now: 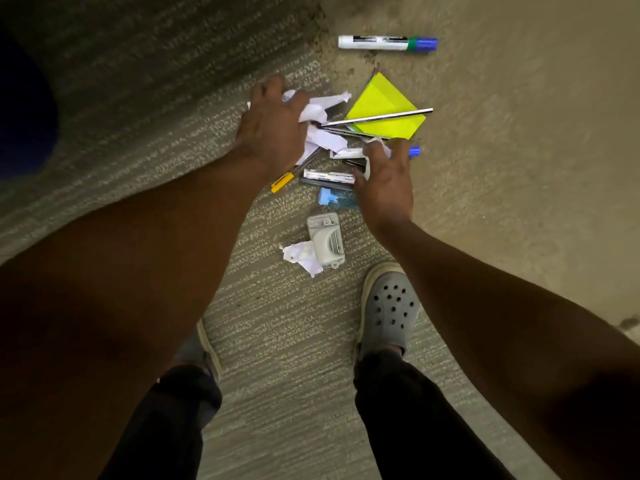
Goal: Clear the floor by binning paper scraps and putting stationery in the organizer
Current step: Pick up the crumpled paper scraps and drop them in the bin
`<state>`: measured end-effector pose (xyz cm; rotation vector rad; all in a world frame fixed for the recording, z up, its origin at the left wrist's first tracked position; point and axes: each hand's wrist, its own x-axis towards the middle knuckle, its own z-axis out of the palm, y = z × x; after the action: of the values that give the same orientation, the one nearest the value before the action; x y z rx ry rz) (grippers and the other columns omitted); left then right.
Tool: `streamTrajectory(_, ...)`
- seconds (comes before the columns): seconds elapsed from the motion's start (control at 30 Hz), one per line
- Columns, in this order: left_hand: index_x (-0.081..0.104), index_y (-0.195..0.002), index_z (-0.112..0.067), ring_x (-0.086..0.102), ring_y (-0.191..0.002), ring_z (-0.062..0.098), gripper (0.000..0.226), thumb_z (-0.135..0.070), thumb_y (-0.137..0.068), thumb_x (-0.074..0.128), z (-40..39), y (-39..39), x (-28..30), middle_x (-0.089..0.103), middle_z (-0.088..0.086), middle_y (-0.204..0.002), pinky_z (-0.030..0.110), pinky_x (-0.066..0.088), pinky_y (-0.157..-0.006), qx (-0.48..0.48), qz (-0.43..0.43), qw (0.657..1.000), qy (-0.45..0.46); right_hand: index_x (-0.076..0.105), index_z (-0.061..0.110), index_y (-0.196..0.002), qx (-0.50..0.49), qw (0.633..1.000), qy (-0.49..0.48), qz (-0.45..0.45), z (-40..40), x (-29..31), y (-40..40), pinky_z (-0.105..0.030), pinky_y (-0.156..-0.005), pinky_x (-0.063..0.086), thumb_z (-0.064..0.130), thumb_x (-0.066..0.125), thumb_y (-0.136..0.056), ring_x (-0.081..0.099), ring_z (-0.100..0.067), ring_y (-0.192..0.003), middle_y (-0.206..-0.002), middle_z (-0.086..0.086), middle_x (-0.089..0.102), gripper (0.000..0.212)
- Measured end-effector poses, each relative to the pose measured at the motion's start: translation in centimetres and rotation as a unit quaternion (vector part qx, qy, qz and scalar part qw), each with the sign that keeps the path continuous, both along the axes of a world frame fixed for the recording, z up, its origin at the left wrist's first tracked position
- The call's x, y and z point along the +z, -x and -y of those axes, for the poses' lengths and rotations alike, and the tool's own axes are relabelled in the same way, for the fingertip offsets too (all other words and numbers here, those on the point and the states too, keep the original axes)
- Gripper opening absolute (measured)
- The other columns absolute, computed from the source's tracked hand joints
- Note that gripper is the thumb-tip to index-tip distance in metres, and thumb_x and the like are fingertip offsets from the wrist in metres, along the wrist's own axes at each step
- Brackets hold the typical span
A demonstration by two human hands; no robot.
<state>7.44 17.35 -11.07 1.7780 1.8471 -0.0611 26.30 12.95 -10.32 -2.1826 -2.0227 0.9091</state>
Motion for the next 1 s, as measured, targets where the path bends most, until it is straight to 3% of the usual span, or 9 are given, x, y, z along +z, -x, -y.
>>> streamTrajectory(0.17,0.058,-0.122,-0.004,0.05,-0.119,0.035,0.034,-0.014,-0.092,0.049,0.8,1.8,0.1,0.054,0.022,-0.129,0.034,0.038,-0.095,0.149,0.047,0.987,-0.021,0.06,0.008,-0.1,-0.007,0.999,-0.032,-0.022,0.6,1.0,-0.7,-0.032,-0.076,0.042,0.011,0.061,-0.079,0.055,-0.031,-0.096,-0.111,-0.014,0.054,0.021)
streamTrajectory(0.3,0.06,-0.123,-0.005,0.058,-0.114,0.03,0.034,-0.018,-0.092,0.052,1.8,3.2,0.9,0.064,0.017,-0.125,0.028,0.041,-0.086,0.342,0.065,0.937,-0.015,0.059,0.006,-0.091,-0.025,0.997,-0.033,-0.069,0.2,2.3,0.7,-0.032,-0.069,0.035,0.011,0.059,-0.074,0.054,-0.029,-0.084,-0.099,-0.014,0.057,0.017)
streamTrajectory(0.4,0.066,-0.117,-0.011,0.063,-0.108,0.023,0.035,-0.013,-0.085,0.051,3.0,4.2,1.6,0.069,0.009,-0.119,0.02,0.043,-0.082,0.404,0.11,0.908,-0.004,0.06,0.004,-0.094,-0.03,0.993,-0.03,-0.114,-1.0,2.9,2.5,-0.038,-0.075,0.039,0.008,0.059,-0.074,0.055,-0.032,-0.088,-0.096,-0.016,0.059,0.02)
streamTrajectory(0.5,0.071,-0.108,-0.014,0.063,-0.107,0.023,0.038,-0.013,-0.078,0.047,4.1,5.2,1.6,0.07,0.008,-0.113,0.028,0.048,-0.092,0.361,0.096,0.927,0.009,0.059,0.003,-0.11,0.002,0.989,-0.017,-0.144,-2.3,3.3,4.3,-0.042,-0.08,0.043,0.003,0.056,-0.075,0.056,-0.036,-0.095,-0.102,-0.019,0.061,0.035)
streamTrajectory(0.6,0.066,-0.107,-0.012,0.056,-0.11,0.027,0.031,-0.017,-0.079,0.054,4.6,5.6,1.2,0.061,0.012,-0.118,0.033,0.045,-0.091,0.32,0.051,0.946,-0.017,0.061,0.003,-0.107,0.015,0.991,-0.023,-0.133,-4.0,3.0,5.5,-0.04,-0.08,0.04,0.005,0.052,-0.077,0.055,-0.037,-0.095,-0.103,-0.022,0.059,0.031)
streamTrajectory(0.67,0.055,-0.121,-0.013,0.049,-0.117,0.033,0.041,-0.021,-0.081,0.06,4.5,5.1,1.1,0.049,0.017,-0.128,0.039,0.047,-0.09,0.255,0.036,0.966,-0.023,0.062,0.006,-0.104,0.04,0.995,-0.039,-0.078,-5.4,2.4,5.8,-0.04,-0.084,0.037,0.008,0.049,-0.078,0.054,-0.038,-0.098,-0.109,-0.02,0.058,0.029)
streamTrajectory(0.77,0.037,-0.14,-0.03,0.04,-0.127,0.038,0.058,-0.024,-0.084,0.053,4.0,3.8,0.8,0.036,0.016,-0.142,0.049,0.049,-0.085,0.079,-0.02,0.997,0.005,0.059,0.006,-0.106,0.11,0.993,-0.049,-0.013,-7.3,1.2,5.9,-0.039,-0.088,0.035,0.007,0.047,-0.08,0.05,-0.036,-0.105,-0.119,-0.019,0.054,0.029)
streamTrajectory(0.87,0.031,-0.142,-0.03,0.037,-0.127,0.039,0.052,-0.036,-0.092,0.045,3.9,2.5,-0.1,0.031,0.016,-0.148,0.053,0.048,-0.084,-0.008,-0.095,0.995,0.014,0.055,0.007,-0.117,0.197,0.98,-0.018,0.03,-8.2,0.2,6.1,-0.039,-0.089,0.037,0.014,0.047,-0.089,0.046,-0.035,-0.114,-0.126,-0.019,0.049,0.03)
streamTrajectory(1.0,0.036,-0.137,-0.024,0.041,-0.121,0.038,0.045,-0.038,-0.096,0.046,5.1,2.5,-1.1,0.037,0.017,-0.14,0.048,0.048,-0.084,-0.025,-0.135,0.99,-0.012,0.051,0.012,-0.124,0.271,0.959,0.003,0.086,-8.2,-0.7,6.4,-0.043,-0.086,0.044,0.017,0.054,-0.091,0.042,-0.036,-0.119,-0.133,-0.019,0.042,0.033)
